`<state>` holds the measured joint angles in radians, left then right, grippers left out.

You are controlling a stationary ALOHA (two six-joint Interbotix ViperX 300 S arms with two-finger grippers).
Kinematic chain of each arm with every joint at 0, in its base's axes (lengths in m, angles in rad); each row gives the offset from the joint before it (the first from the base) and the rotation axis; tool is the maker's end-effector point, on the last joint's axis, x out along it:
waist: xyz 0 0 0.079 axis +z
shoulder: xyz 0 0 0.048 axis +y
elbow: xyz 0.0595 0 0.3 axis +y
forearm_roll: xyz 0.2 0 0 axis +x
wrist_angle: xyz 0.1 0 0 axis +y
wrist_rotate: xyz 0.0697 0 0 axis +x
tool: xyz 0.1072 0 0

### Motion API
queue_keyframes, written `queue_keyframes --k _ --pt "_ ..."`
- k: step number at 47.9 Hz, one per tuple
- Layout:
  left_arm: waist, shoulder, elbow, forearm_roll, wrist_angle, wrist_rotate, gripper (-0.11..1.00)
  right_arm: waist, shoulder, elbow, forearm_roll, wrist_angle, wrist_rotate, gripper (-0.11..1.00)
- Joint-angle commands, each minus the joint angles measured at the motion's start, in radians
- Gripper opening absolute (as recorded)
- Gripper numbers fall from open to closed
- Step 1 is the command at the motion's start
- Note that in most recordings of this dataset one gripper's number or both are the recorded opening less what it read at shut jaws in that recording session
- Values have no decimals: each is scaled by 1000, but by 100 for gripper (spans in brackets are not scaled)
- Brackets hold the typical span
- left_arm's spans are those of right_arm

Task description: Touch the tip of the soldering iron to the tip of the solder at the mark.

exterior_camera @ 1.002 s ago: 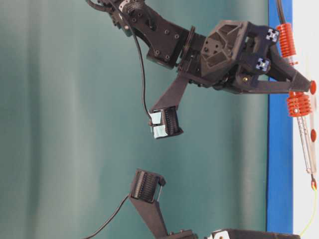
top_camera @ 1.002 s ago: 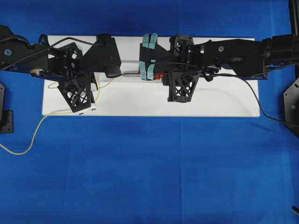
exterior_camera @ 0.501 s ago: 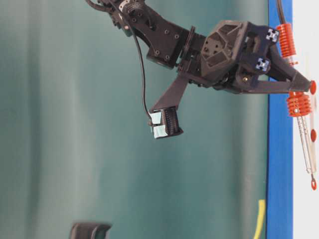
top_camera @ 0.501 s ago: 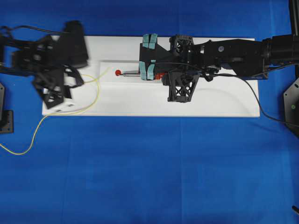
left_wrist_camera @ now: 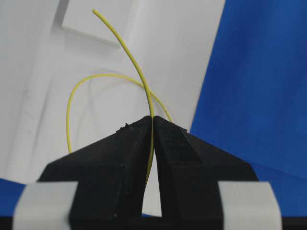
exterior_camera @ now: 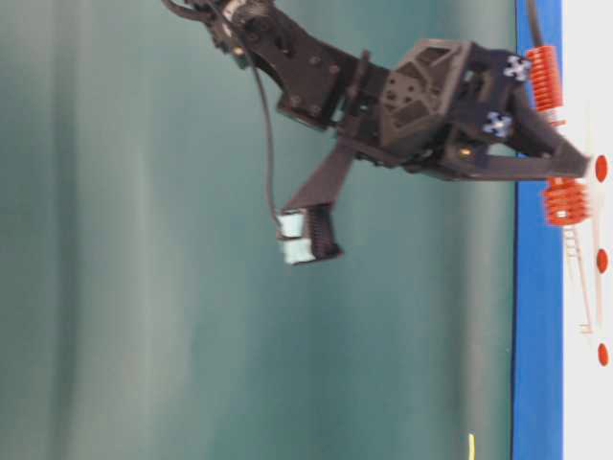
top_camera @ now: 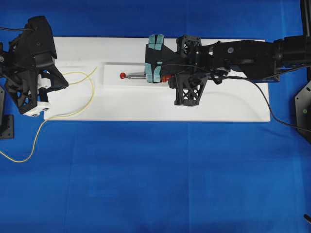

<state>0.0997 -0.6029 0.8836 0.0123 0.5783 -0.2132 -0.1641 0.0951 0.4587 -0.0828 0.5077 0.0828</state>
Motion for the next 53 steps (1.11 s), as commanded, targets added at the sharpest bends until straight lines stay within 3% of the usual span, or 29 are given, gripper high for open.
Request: queue_keyframes --k 1,20,35,53 --pt "-3 -3 -12 0 -9 2 2 -2 -75 -2 -17 8 0 6" --pt "-3 -8 -9 0 -5 0 2 -20 -276 149 -32 49 5 6" --pt "-3 17 -25 0 -12 -2 2 -25 -298 176 -48 51 37 6" --pt "-3 218 -176 0 -25 -21 2 -31 -305 186 -49 49 37 6"
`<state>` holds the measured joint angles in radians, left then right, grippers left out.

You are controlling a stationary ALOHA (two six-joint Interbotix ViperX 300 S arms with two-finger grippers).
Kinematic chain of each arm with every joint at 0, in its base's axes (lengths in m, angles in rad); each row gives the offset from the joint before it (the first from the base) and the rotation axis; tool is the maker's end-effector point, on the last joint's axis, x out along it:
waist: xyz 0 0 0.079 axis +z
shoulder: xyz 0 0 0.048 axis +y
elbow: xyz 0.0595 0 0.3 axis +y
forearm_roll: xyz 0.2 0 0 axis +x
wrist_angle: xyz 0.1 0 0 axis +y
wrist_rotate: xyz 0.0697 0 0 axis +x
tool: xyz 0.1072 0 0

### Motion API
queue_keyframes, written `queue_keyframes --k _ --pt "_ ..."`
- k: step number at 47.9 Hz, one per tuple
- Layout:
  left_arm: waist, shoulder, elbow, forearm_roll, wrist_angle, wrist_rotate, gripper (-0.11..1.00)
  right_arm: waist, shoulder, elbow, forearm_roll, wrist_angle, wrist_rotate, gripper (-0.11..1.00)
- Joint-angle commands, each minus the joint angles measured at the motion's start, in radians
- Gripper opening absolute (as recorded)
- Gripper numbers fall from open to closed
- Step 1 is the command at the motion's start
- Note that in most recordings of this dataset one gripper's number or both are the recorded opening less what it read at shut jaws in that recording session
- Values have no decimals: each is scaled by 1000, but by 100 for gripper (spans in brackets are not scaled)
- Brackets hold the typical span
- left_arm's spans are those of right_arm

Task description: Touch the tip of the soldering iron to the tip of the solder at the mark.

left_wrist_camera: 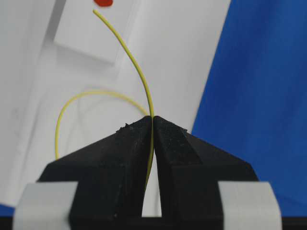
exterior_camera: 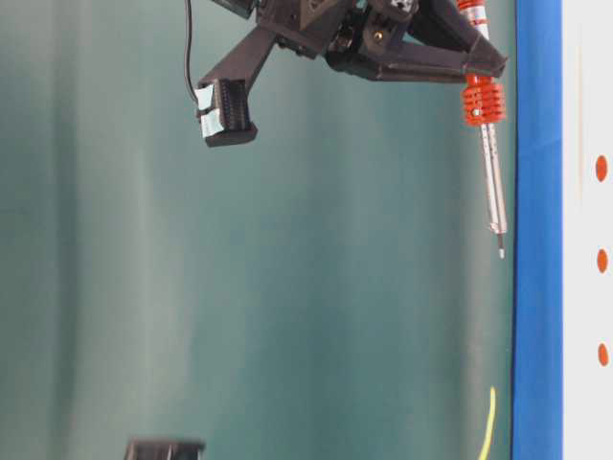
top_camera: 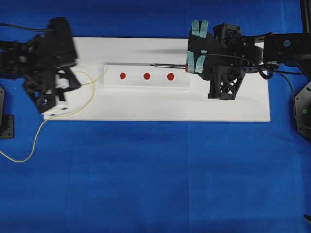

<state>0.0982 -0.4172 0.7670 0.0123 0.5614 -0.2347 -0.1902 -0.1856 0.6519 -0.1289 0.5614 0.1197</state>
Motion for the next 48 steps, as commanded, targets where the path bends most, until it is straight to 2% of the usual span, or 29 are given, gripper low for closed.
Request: queue_keyframes --k 1,13,26,48 --pt "-2 46 -72 0 -8 0 2 -5 -26 -8 -3 -5 0 6" --pt "-5 221 -181 0 -26 -2 2 -5 -26 -2 -3 -6 0 6" --pt "-5 376 -233 0 -86 -3 2 -5 -26 11 -3 -8 0 6" --pt "-9 416 -255 0 -84 -3 2 -5 -26 28 -3 -20 0 6"
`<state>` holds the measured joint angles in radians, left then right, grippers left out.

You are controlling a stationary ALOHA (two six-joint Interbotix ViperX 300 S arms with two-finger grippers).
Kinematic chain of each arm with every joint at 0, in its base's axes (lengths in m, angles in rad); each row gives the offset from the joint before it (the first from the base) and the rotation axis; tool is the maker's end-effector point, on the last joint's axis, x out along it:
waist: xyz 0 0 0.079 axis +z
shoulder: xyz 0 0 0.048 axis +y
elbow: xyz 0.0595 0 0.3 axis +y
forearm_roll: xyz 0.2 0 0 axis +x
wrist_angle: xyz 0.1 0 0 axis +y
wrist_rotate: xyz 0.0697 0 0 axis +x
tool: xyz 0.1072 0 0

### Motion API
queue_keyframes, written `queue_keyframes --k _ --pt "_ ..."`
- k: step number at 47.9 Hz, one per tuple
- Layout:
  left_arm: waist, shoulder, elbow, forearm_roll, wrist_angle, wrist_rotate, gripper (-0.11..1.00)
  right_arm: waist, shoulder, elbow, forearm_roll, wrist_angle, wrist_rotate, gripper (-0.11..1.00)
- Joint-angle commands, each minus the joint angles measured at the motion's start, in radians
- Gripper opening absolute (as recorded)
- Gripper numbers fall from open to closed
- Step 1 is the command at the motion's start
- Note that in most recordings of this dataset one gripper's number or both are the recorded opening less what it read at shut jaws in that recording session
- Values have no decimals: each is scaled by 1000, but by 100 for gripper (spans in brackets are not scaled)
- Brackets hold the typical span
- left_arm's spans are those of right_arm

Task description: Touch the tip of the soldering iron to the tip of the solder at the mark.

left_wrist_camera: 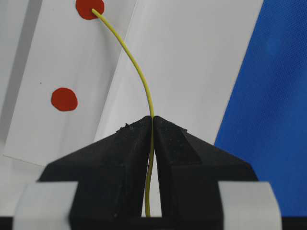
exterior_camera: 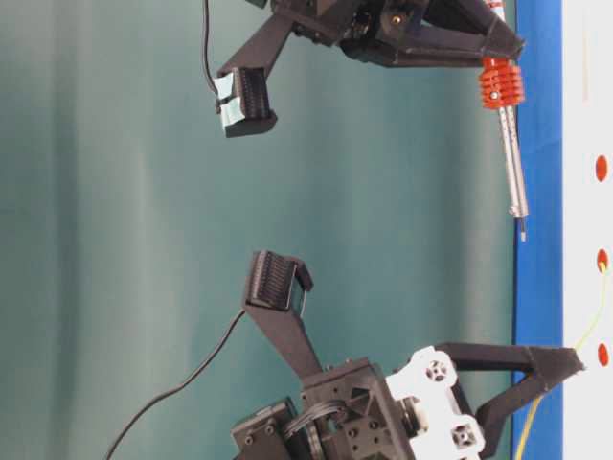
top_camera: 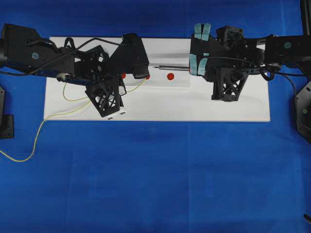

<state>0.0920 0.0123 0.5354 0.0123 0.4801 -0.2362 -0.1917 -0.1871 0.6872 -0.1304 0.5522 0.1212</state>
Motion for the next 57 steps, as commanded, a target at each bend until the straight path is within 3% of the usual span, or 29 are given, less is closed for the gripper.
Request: queue_keyframes --k 1,38,57 --pt "-3 -14 -23 0 -2 -2 2 -3 -23 -8 -2 -12 0 6" --pt "-3 -14 -23 0 8 -2 2 18 132 -61 2 -49 21 6" --pt "-3 -6 -40 0 11 5 2 18 141 -58 2 -49 21 6"
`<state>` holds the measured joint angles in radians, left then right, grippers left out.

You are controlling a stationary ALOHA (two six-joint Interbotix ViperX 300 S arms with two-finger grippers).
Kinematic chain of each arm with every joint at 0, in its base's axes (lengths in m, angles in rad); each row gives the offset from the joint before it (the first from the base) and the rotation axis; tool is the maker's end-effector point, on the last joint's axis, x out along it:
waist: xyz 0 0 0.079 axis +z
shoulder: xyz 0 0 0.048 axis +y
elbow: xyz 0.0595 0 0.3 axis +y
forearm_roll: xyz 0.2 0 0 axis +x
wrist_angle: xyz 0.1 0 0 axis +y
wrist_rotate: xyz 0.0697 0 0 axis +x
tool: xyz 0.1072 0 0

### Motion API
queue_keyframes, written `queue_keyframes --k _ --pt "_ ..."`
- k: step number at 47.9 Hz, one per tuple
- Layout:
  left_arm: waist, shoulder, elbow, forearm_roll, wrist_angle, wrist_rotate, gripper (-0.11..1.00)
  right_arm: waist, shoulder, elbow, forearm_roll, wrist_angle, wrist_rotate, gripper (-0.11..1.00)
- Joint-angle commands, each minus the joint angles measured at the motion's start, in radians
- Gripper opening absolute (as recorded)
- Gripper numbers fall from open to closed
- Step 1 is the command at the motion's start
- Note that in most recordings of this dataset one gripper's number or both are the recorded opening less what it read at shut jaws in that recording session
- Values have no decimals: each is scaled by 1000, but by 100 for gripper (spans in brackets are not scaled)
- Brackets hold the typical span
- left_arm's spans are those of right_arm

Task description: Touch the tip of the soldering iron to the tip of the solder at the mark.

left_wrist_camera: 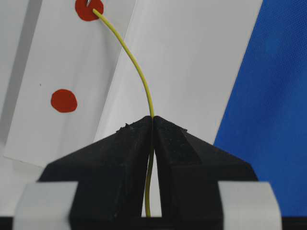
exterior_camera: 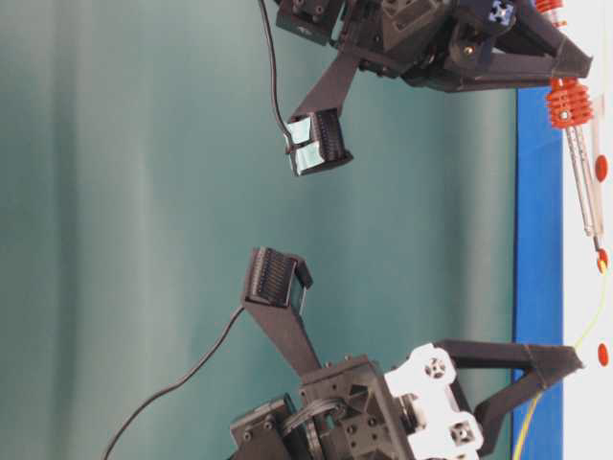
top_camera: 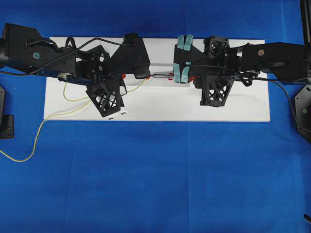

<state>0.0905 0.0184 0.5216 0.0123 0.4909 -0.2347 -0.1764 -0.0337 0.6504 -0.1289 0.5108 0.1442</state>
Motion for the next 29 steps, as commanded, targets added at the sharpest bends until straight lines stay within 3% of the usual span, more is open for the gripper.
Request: queue_keyframes --k 1,29 --pt "-2 -12 -26 0 2 3 2 3 -12 -21 0 -8 -2 6" --pt "5 -12 -28 0 18 2 2 11 -9 -21 2 -9 -2 6"
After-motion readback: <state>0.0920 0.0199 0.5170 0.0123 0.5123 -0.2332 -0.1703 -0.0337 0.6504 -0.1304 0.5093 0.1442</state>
